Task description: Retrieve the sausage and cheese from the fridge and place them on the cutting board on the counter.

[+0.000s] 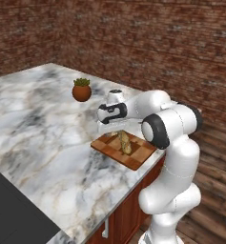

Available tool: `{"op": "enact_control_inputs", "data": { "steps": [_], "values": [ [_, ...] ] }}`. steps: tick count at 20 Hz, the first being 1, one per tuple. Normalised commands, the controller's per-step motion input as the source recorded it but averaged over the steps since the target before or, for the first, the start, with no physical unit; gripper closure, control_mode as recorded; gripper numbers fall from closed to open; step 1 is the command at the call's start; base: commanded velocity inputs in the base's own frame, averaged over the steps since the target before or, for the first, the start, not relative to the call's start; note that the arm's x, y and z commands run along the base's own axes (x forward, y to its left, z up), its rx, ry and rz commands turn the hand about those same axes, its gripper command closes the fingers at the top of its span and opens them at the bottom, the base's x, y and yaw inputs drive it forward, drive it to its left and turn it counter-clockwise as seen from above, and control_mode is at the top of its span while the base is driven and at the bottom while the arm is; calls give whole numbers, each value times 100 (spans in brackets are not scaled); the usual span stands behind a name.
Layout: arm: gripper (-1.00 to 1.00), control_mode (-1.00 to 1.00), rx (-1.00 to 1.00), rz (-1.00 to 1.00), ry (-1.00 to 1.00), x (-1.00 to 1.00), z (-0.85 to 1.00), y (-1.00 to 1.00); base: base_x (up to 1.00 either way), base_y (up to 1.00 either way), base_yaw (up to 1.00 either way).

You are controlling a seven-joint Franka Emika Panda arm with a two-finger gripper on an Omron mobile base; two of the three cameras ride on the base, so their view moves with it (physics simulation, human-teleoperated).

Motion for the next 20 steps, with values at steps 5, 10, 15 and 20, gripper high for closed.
{"op": "enact_control_inputs", "data": {
  "steps": [5,10,15,20],
  "values": [
    [100,-100,0,0,0,17,-65,10,0,0,0],
    [-100,-100,2,2,0,0,-8,-1,0,0,0],
    [-100,-100,2,5,0,-3,12,0,0,0,0],
    [-100,-100,0,3,0,-5,43,5,0,0,0]
  ]
}}
